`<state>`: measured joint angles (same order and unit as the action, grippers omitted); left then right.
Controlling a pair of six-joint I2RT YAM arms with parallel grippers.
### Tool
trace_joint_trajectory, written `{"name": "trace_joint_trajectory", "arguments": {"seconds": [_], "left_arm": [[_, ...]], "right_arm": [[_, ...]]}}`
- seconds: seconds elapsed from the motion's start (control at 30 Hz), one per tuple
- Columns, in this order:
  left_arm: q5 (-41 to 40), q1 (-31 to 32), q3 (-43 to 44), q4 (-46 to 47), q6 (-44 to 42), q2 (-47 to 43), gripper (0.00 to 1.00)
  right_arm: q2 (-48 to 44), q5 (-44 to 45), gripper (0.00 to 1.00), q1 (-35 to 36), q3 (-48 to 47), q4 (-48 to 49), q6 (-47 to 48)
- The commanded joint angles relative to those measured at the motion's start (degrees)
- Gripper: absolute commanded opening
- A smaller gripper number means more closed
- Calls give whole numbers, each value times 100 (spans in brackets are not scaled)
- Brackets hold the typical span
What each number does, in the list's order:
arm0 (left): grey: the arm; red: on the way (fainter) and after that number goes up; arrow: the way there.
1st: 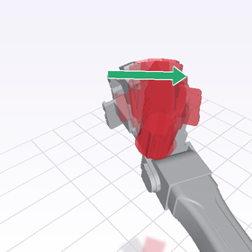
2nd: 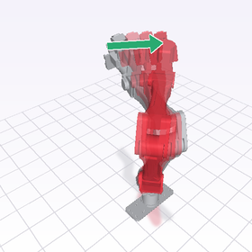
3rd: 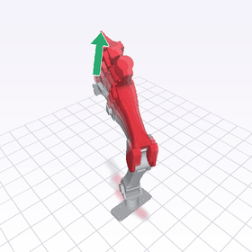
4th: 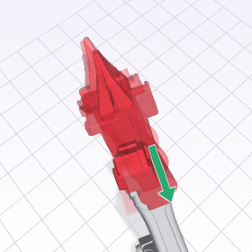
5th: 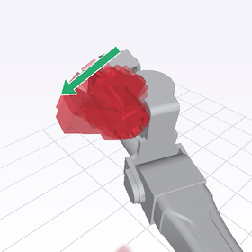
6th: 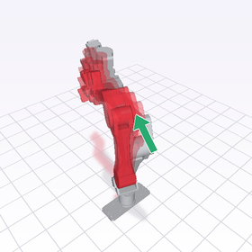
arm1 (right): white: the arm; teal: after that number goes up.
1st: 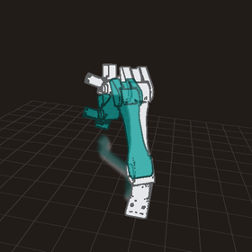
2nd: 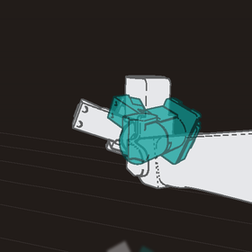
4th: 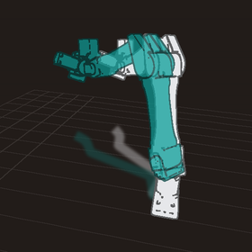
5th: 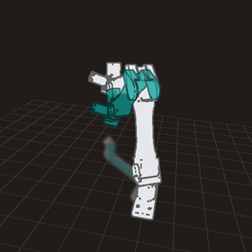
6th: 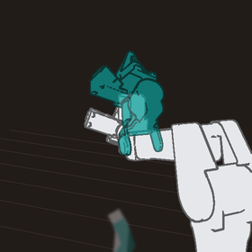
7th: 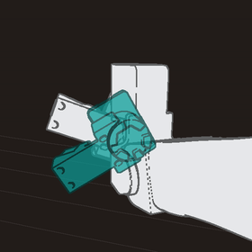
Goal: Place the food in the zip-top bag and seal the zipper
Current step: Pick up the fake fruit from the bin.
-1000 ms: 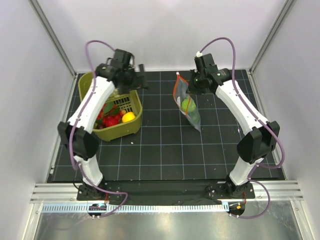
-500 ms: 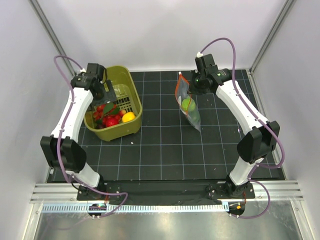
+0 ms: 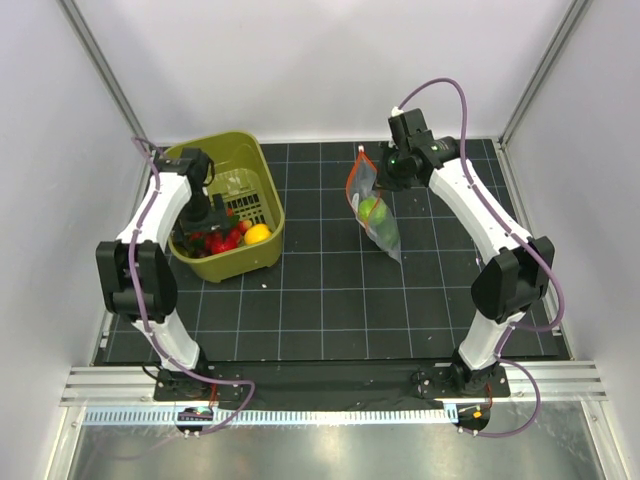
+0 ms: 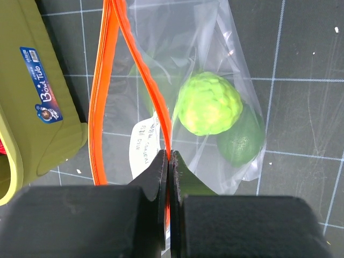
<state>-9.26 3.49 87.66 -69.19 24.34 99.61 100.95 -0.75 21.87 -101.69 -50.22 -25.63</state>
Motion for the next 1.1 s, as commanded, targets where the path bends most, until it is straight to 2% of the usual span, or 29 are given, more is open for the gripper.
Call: {"name": "trace_joint_trajectory", "arguments": {"seconds": [0.0, 0.07, 0.1, 0.23, 0.27, 0.3, 0.33, 0.43, 0.53, 0.7, 0.87, 0.97, 1.07], "left_arm": [[494, -208, 14, 107, -333, 260, 86], [618, -208, 207, 291, -586, 497, 72], [575, -208, 304, 335, -649, 576, 59], [355, -208, 1128, 240, -948, 1068, 30], [363, -208, 1270, 109, -966, 1208, 12], [381, -208, 1393, 81, -949, 1227, 4], [494, -208, 1481, 81, -940, 1201, 0], [652, -164, 1404, 414, -852, 745, 0], [1510, -146, 1386, 844, -738, 174, 0], [2638, -76, 1448, 1275, -475, -222, 0], [3385, -41, 499, 2845, 419, -1136, 0], [3773, 107, 366, 3593, 887, -1417, 0], [3931, 379, 603, 3798, 985, -1471, 0]], "right_arm": [[4, -162, 1, -25, -176, 117, 23], [13, -179, 1, -25, -158, 117, 5], [30, -214, 1, -25, -150, 126, 14], [22, -232, 1, -25, -141, 144, -4], [22, -224, 1, -16, -141, 144, 5], [13, -215, 1, -25, -149, 144, 14], [-5, -189, 1, -25, -149, 135, 31], [-31, -144, 1, -25, -167, 152, 75], [-40, -144, 1, -25, -202, 152, 76], [-14, -241, 1, -25, -255, 205, 58], [30, -373, 1, -25, -387, 161, 14], [48, -443, 1, -25, -466, 126, -12], [92, -487, 1, -33, -589, 82, -21]]}}
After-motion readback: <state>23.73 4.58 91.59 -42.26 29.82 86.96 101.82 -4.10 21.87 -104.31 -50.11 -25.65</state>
